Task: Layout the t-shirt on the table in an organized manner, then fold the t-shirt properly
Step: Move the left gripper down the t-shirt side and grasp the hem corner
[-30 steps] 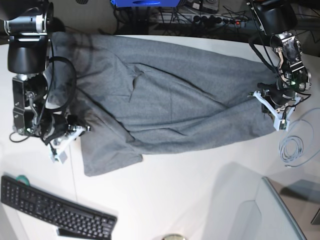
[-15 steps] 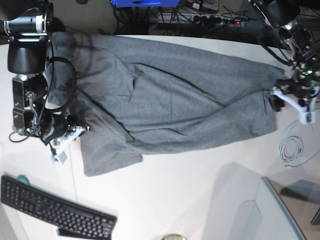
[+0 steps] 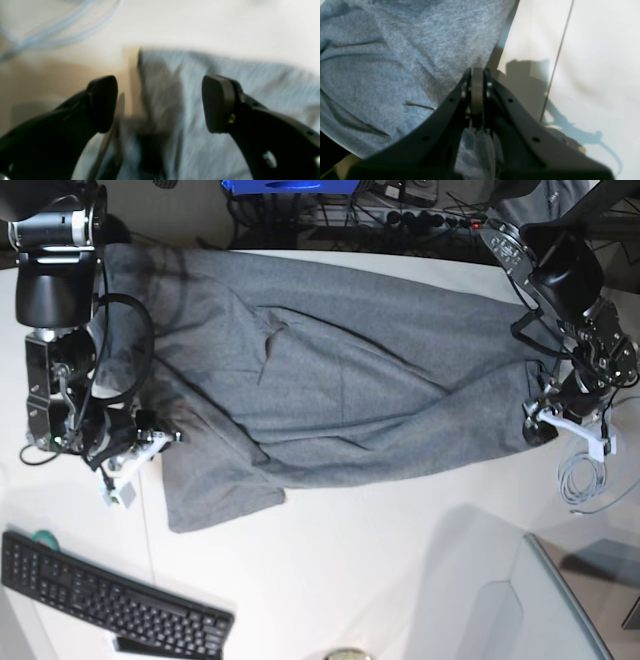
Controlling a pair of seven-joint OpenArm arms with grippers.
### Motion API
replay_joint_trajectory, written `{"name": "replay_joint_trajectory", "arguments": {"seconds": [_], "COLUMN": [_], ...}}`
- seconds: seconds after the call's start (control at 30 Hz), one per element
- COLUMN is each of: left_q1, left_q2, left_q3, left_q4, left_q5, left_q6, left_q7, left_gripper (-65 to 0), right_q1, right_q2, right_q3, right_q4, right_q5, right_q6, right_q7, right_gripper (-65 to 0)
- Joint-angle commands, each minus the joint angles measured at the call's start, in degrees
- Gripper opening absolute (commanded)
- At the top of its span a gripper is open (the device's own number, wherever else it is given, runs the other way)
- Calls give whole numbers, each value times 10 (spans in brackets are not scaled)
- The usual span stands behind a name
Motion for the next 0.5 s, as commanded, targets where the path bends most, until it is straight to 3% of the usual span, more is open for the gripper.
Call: {"name": "replay_joint_trajectory", "arguments": {"seconds": [0.0,0.23,0.47], "left_q1": [-11,-27,-41], "left_q2": [-10,-43,-60], "left_q3": [0,1,4], "left_q4": [-5,-110,-158], "left_q5": [-8,-8,-8], "left_q6": [-1,52,54], "left_q7": [-21,-84,-129], "left_gripper": [-146,-146,-146], "right_q1": [13,14,14], "right_q2": [6,9,9], "right_q3": [1,1,1], "right_q4": [11,11,11], "right_q5": [6,6,6], "right_q6": [1,1,1], "right_q7": [7,7,7], "right_gripper": [-650,-650,-650]}}
